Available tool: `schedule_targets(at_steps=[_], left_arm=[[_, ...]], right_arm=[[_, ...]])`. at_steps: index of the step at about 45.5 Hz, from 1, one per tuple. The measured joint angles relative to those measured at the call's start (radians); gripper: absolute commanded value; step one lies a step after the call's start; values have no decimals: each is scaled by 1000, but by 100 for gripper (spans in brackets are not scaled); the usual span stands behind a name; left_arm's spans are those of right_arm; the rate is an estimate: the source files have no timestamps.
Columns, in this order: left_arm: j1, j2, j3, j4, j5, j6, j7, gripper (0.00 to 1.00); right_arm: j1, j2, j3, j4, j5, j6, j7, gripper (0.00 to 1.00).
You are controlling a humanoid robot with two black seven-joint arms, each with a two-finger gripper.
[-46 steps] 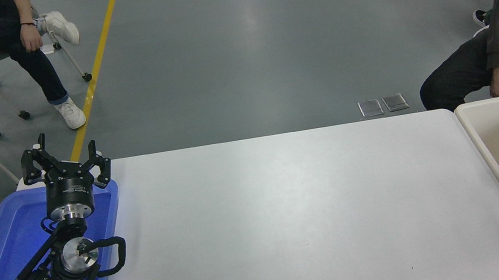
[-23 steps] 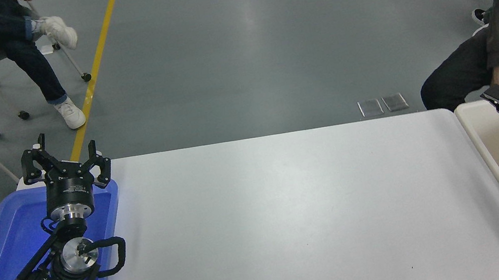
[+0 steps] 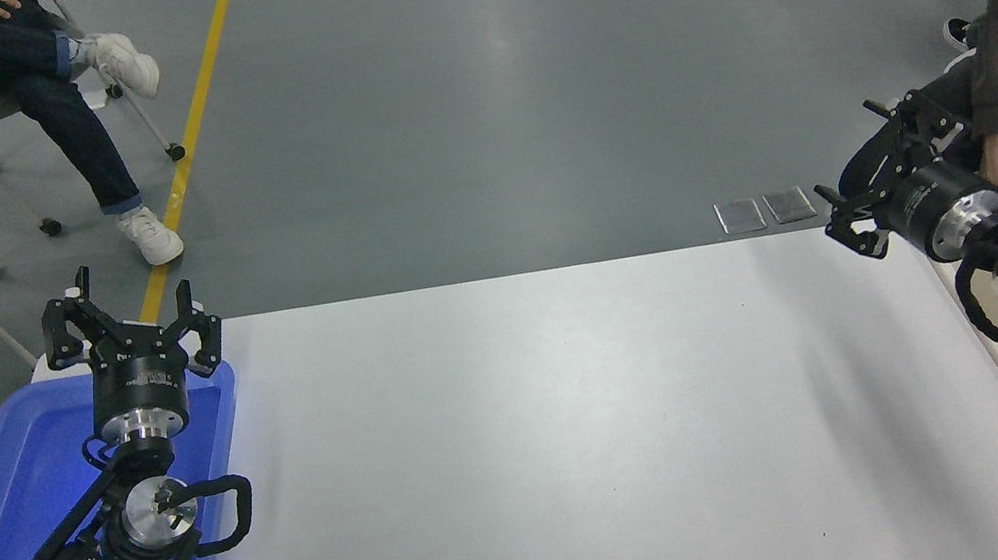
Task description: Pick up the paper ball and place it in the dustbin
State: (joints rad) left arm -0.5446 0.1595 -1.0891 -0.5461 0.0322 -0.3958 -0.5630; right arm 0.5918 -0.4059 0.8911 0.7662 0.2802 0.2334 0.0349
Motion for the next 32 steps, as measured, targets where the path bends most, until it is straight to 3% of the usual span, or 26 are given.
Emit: schedule_targets(at_steps=[12,32], left_arm=[[0,0,0,0,0,0,0,99],[0,0,0,0,0,0,0,99]], right_arm=[[-49,63,18,-77,124,143,-5,100],[-78,81,26,-160,164,207,-8,100]])
